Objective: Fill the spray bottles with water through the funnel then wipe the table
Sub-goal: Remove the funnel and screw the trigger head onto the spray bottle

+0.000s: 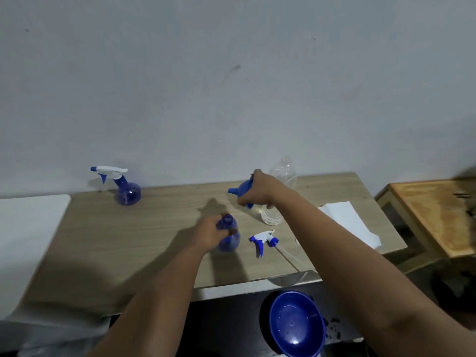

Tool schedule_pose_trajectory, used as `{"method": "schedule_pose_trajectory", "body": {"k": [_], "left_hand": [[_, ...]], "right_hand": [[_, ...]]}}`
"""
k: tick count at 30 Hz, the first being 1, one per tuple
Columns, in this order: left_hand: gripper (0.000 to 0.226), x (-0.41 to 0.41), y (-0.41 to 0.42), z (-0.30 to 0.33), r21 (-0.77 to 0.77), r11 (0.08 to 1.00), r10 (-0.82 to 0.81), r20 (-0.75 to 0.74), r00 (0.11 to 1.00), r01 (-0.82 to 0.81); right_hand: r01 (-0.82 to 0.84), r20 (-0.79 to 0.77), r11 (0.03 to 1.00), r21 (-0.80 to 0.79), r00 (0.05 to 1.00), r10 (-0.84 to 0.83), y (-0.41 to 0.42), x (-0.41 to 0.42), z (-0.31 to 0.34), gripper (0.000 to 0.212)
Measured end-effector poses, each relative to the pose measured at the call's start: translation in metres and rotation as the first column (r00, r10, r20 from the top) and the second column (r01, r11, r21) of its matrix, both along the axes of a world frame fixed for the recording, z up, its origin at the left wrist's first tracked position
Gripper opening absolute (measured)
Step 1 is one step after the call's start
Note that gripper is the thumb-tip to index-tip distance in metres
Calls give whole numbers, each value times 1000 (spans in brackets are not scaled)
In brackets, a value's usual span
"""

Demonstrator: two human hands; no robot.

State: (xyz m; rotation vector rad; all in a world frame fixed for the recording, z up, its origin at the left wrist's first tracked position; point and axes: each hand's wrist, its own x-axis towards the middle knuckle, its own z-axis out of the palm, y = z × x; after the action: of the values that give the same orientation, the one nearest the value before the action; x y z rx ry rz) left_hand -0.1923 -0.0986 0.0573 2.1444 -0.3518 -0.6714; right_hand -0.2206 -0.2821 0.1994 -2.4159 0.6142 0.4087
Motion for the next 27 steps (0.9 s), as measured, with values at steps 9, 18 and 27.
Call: {"method": "schedule_pose_trajectory", "body": {"k": [9,18,27], "left_hand": [[56,14,24,-8,-29,998,-54,30,998,55],[67,15,23,-17,-111,994,-10,1,1000,10],[43,12,23,-12,-82,996,-20,46,999,24]], "right_hand": [[385,91,840,382,889,-449,5,-18,-138,73],[425,129,803,418,847,-515,5,1,-197,79],[388,24,918,79,920,-391,6,1,-191,66]]}}
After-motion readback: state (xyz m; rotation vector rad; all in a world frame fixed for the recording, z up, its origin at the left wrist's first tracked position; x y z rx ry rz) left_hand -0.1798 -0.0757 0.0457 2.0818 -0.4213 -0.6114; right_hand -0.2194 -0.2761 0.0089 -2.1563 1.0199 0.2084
